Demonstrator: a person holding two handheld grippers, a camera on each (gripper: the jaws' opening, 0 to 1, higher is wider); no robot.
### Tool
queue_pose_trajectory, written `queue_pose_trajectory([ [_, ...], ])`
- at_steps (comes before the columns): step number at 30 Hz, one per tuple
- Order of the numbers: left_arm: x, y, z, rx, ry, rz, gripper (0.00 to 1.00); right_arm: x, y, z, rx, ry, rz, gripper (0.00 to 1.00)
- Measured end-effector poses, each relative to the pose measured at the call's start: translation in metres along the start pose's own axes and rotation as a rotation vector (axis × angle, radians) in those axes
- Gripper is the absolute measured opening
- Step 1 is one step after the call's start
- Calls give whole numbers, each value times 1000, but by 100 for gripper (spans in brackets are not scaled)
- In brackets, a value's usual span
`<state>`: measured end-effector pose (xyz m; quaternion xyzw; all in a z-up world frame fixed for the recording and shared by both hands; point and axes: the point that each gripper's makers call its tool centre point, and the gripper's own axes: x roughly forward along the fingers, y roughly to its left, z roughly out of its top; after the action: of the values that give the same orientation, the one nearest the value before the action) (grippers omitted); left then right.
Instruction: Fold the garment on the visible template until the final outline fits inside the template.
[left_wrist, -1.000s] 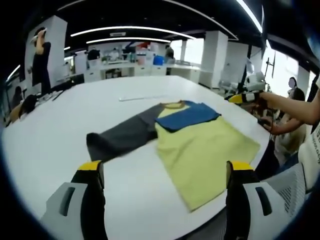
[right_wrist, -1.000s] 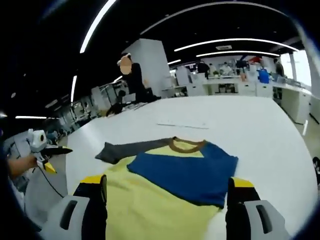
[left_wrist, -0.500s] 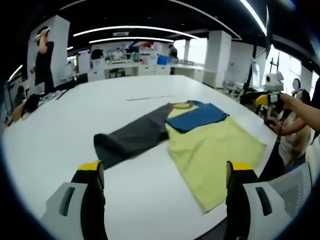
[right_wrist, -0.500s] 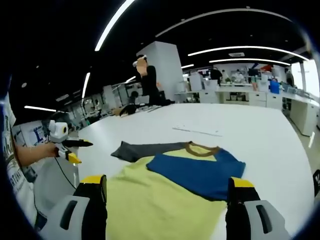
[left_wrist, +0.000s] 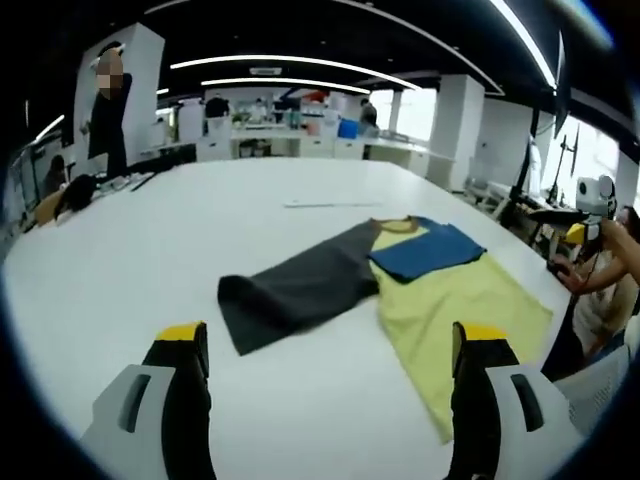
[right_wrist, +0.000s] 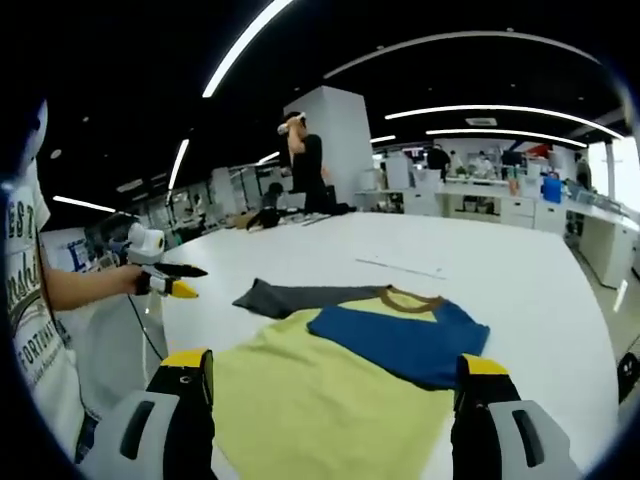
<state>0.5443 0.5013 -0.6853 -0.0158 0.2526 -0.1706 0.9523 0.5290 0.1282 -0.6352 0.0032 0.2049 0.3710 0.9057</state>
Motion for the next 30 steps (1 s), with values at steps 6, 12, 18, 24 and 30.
queue_pose_trajectory([
  [6, 7, 22, 5, -50, -23, 34, 96, -7, 7, -7, -1, 7, -4, 99],
  [12, 13, 42, 7, -73, -32, 79, 92, -12, 10, -8, -4, -1, -18, 99],
  [18, 21, 55, 9, -76, -25, 144, 84, -16, 15, -7, -25, -11, -28, 99],
  [24, 30, 66, 3, -85, 1, 206, 78, -16, 19, -8, -36, -12, -20, 99],
  [30, 43, 66, -5, -121, 6, 215, 69, -17, 14, -11, -39, -2, -42, 99],
])
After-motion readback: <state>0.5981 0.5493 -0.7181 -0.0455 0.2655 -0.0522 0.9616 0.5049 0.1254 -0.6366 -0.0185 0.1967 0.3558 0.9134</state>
